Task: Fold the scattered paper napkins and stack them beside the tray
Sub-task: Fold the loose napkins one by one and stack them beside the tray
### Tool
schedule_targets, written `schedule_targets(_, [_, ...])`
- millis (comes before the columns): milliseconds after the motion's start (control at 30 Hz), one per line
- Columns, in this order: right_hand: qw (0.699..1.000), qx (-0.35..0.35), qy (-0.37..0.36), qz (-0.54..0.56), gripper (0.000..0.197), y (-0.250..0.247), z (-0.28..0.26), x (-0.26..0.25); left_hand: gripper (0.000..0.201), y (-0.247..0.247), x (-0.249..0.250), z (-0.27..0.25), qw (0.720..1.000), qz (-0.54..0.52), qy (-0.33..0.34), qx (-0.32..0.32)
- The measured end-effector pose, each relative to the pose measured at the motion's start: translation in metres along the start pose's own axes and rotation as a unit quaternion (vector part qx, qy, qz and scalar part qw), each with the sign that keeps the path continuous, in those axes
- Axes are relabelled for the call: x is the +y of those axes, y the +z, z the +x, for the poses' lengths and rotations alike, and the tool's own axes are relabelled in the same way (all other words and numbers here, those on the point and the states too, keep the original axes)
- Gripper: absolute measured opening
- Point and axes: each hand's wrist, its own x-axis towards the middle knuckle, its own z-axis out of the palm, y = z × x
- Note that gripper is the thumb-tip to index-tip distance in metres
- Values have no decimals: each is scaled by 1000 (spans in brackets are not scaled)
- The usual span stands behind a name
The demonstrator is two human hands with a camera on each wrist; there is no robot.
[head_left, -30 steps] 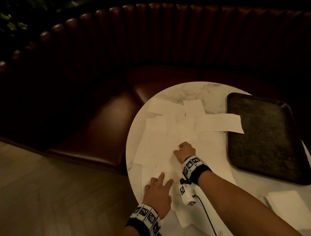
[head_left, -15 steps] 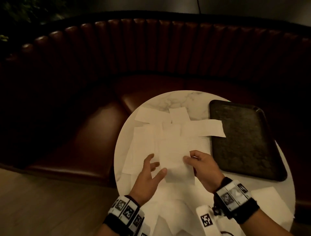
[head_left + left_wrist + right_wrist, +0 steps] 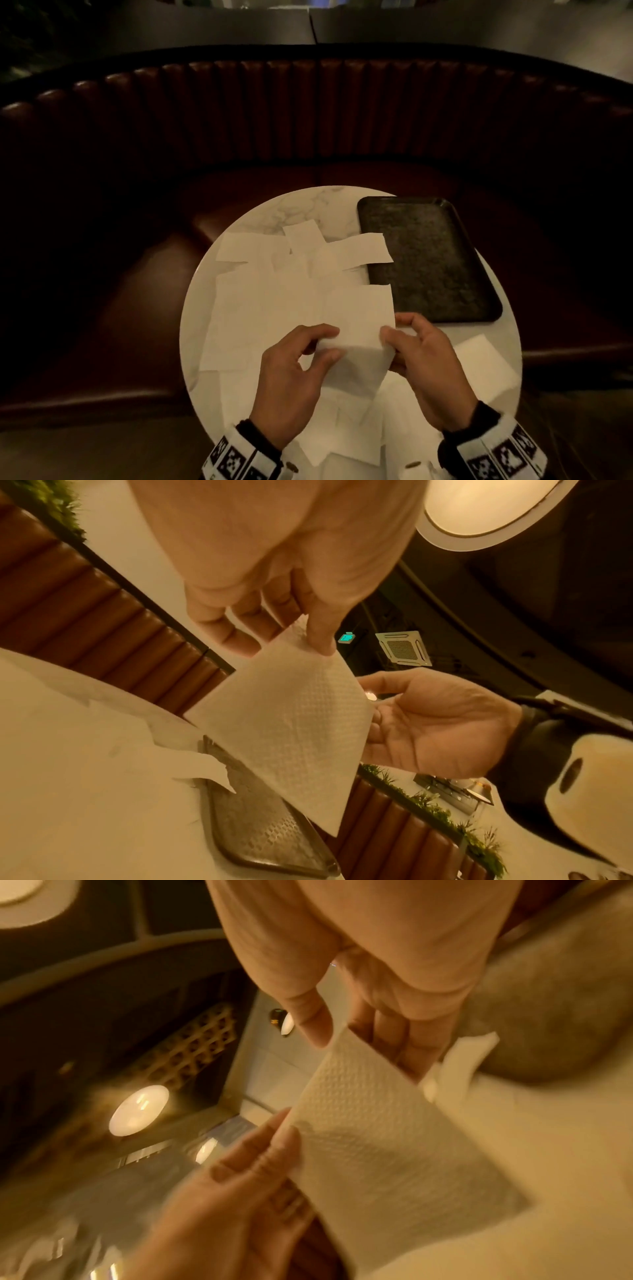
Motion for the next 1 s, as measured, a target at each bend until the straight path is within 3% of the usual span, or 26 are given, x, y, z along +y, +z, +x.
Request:
schedule_targets(67, [985, 2, -101, -137, 39, -6, -10, -1, 26, 1, 4, 0, 1000, 22, 18, -2])
schedule_targets(100, [957, 1, -177, -230, 53, -8, -17, -3, 26, 1, 7, -1, 999, 31, 23, -4])
schedule_targets(167, [867, -28, -317, -385, 66, -10, -27, -3, 22, -1, 12, -2, 998, 42, 38, -8])
schedule_targets(233, [805, -51, -360, -468, 60, -8, -29, 1, 17, -4, 18, -4, 997, 53, 48, -13])
schedule_targets(300, [781, -39, -362, -507, 53, -6, -29, 4, 11, -8, 21, -6, 997, 57, 56, -18])
schedule_targets(467, [766, -60, -381, -514, 42, -1, -30, 0, 13, -18, 24, -11, 993, 78, 80, -28])
schedule_targets(567, [780, -97, -388, -482, 24, 4, -28, 1, 15, -27, 26, -14, 995, 63, 75, -31])
schedule_targets(667, [819, -122, -369, -423, 25, 8, -28, -1, 15, -33, 24, -15, 994, 82, 60, -42])
schedule_targets(867, [841, -161, -362, -367, 27, 11, -35, -8, 7, -35, 30, -13, 994, 67, 64, -63])
schedule_targets(1000, [915, -100, -286, -266, 26, -9, -39, -3, 16, -33, 30, -13, 997, -45, -13, -55])
